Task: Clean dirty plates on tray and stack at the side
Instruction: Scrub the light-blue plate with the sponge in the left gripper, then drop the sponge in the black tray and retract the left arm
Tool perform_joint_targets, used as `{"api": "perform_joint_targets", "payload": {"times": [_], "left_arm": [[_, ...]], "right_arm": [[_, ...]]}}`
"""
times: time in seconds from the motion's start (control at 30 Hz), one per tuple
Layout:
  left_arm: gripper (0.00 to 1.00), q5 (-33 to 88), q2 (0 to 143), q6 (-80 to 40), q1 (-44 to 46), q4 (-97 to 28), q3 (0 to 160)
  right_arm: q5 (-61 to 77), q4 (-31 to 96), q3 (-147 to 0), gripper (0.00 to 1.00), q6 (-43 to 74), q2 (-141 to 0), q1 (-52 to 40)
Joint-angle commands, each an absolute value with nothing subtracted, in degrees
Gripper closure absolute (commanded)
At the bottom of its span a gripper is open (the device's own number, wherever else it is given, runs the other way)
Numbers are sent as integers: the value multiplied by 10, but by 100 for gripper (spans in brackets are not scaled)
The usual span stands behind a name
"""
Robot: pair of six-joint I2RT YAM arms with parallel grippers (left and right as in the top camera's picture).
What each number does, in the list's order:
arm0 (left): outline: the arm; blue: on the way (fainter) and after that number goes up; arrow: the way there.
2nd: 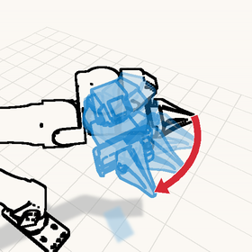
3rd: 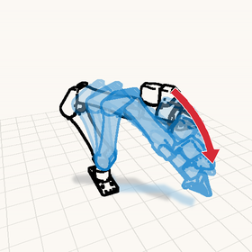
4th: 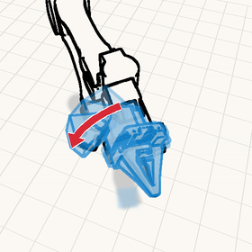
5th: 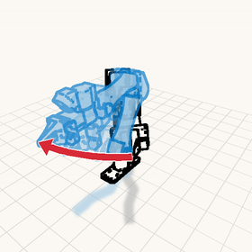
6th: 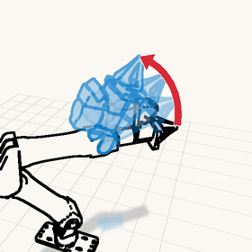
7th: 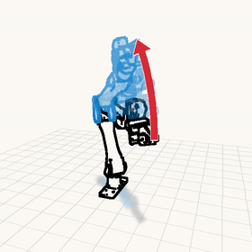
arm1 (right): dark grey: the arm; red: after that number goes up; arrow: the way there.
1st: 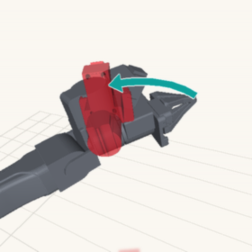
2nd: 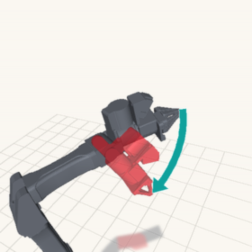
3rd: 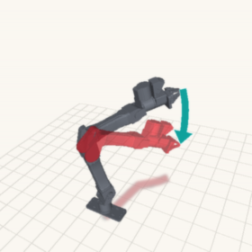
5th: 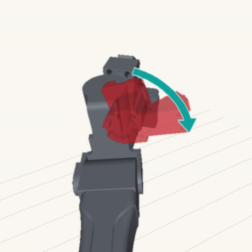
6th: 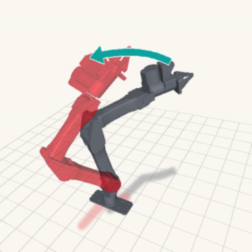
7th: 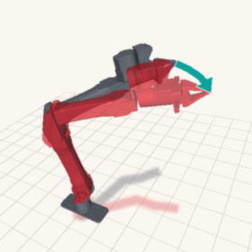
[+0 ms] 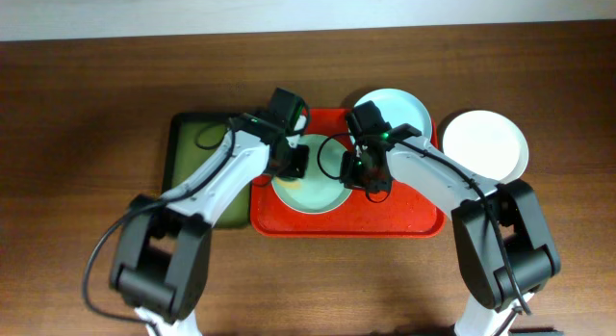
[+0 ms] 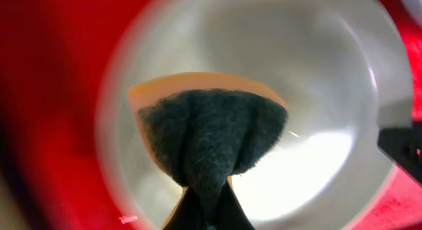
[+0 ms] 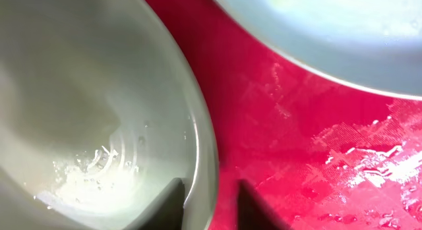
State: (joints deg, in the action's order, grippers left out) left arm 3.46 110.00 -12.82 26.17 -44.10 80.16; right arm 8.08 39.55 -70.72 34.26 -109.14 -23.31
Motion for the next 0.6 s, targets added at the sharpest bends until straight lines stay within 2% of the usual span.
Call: {"api": "perform_joint_targets", "payload": {"times": [0.0, 0.07, 0.27, 0.47, 0.5, 0.53, 0.57], "left_arm": [[100, -128, 1070, -119, 256, -448, 812], [100, -131, 1070, -122, 231, -453, 813], [100, -96, 1071, -123, 76, -501, 797], [99, -97, 1080, -123, 55, -392, 699], [92, -96, 1080, -123, 55, -389, 699], [73, -96, 1080, -123, 55, -385, 700], [73, -95, 1080, -123, 55, -384, 700]], "right_arm": [[86, 394, -715, 52, 344, -1093, -236], [86, 394, -715, 51, 343, -1093, -236], [86, 394, -715, 51, 344, -1093, -236], [86, 394, -715, 53, 344, -1093, -236], [86, 394, -715, 53, 343, -1093, -236], [86, 394, -715, 53, 343, -1093, -236], [86, 394, -715, 53, 344, -1093, -236]]}}
